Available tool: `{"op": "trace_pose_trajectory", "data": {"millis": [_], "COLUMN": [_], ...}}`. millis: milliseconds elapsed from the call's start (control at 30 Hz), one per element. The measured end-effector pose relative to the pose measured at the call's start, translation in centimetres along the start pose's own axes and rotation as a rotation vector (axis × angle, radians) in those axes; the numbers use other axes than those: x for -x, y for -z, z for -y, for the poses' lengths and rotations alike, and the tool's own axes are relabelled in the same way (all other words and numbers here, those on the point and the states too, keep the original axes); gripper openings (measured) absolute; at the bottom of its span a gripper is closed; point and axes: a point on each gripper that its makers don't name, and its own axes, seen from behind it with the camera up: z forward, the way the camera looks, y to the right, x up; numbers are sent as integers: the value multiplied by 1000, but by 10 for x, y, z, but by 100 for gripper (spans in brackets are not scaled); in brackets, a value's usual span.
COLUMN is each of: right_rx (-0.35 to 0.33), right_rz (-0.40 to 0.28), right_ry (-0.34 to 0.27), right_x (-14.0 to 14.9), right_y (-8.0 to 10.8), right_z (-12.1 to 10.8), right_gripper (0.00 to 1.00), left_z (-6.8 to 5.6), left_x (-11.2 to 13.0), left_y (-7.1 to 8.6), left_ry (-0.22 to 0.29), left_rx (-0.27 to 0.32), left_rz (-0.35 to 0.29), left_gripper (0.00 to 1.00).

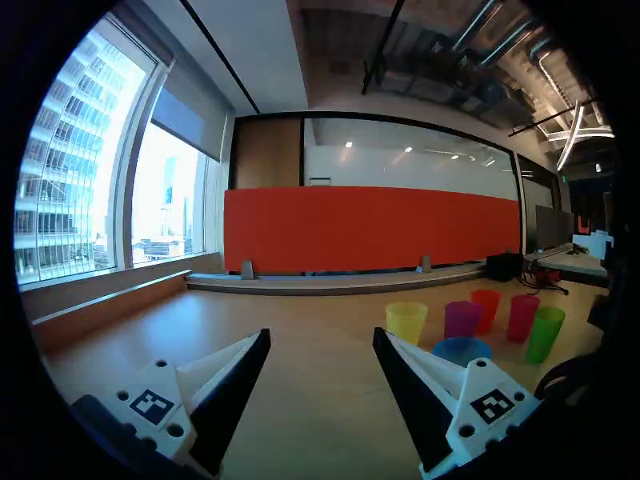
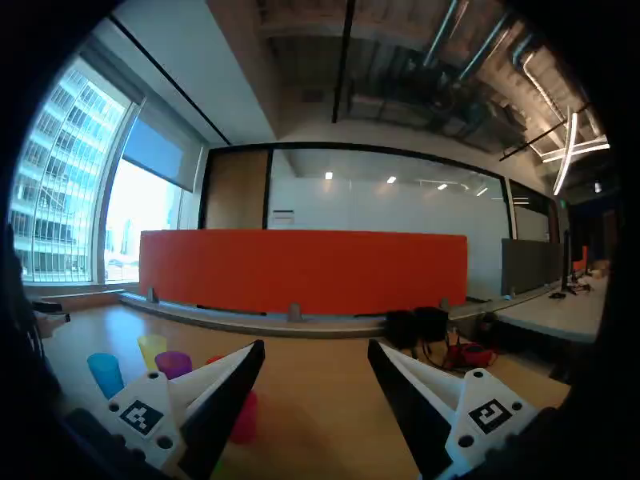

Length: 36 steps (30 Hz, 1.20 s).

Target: Pour water

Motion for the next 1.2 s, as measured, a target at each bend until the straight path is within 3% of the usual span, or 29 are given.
{"op": "trace_pose_trajectory", "data": {"millis": [467,1200], "right_rx": [4,22], "right_rz": [18,53], "right_ry": [-2,-24], "right_x": [34,58], "right_y": [1,1], "right_z": [-2,-15], "right_gripper": [100,100], "left_z": [0,0], "left_x": [1,0], "left_y": [0,0], "left_ry": [0,0], "left_rx": [0,0], "left_rz": [0,0], "left_gripper": [95,95]}}
